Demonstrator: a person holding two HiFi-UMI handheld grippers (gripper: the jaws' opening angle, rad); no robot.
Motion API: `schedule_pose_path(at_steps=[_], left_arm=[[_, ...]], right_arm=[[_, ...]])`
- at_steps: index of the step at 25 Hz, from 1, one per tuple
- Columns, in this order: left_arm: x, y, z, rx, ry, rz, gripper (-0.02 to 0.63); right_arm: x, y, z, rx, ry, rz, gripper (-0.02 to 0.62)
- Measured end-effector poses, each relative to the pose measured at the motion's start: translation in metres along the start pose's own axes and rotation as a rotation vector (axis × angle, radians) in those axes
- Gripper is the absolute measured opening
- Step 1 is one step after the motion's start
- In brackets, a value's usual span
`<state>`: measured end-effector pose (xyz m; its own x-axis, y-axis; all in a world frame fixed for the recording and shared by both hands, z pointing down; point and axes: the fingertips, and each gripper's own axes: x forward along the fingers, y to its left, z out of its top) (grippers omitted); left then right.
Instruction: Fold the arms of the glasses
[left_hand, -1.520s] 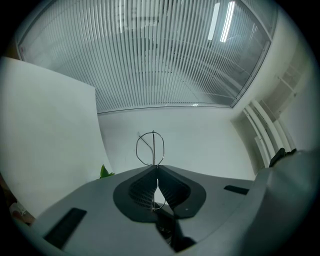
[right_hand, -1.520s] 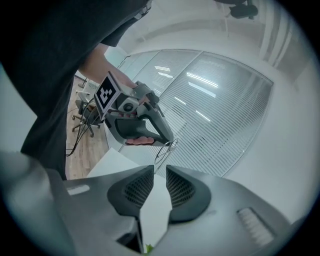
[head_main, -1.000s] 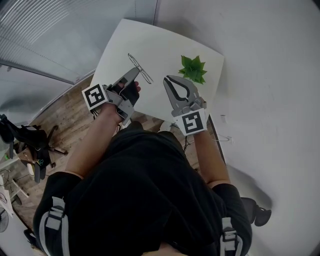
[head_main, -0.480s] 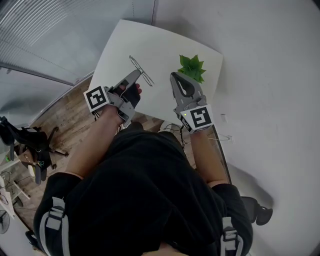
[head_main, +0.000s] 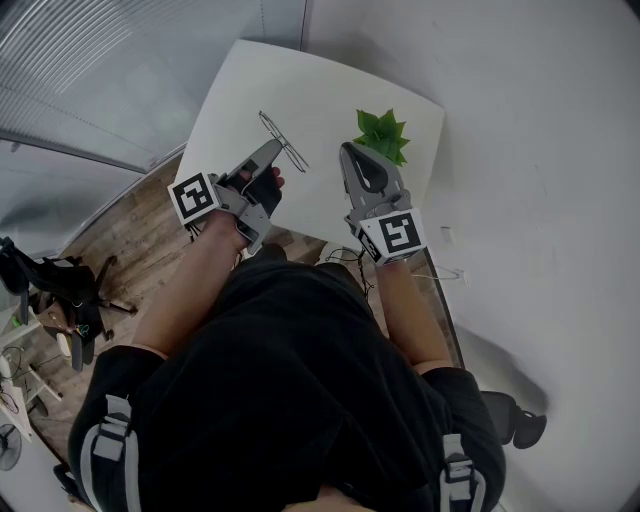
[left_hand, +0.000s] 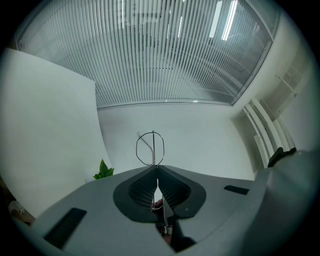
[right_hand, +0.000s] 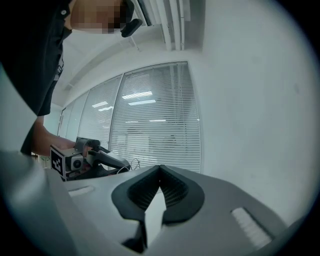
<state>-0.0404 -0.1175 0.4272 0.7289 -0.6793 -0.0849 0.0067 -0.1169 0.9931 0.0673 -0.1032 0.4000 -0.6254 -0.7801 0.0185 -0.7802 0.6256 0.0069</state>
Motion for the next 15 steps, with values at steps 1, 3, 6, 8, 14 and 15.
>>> schedule_pose_path(at_steps=[1,3,6,8,14,15], left_arm=[[0.0001,0.0002,0.0002,0.000,-0.002,0.000,0.012],[0.0006,-0.0004,0.0012,0.002,-0.004,-0.002,0.013],[0.0012,-0.0023,0.0029,0.003,-0.005,-0.006,0.013],[0.0010,-0.0016,0.0034,0.005,-0.005,-0.004,0.014],[0.0013,-0.0008,0.0044,0.007,-0.004,-0.006,0.014],[0.0012,-0.0017,0.0043,0.007,-0.003,-0.007,0.013]], right_arm=[[-0.0001,0.0007,-0.0003,-0.004,0.002,0.002,0.012],[0.0004,0.0019,-0.0003,-0.010,0.005,0.007,0.012],[0.0018,0.0034,0.0012,0.005,0.000,0.009,0.012],[0.0019,0.0038,0.0003,0.014,-0.003,0.009,0.012],[0.0022,0.0050,-0.0017,0.000,0.002,0.012,0.012],[0.0023,0.0056,-0.0010,0.000,0.002,0.013,0.012]])
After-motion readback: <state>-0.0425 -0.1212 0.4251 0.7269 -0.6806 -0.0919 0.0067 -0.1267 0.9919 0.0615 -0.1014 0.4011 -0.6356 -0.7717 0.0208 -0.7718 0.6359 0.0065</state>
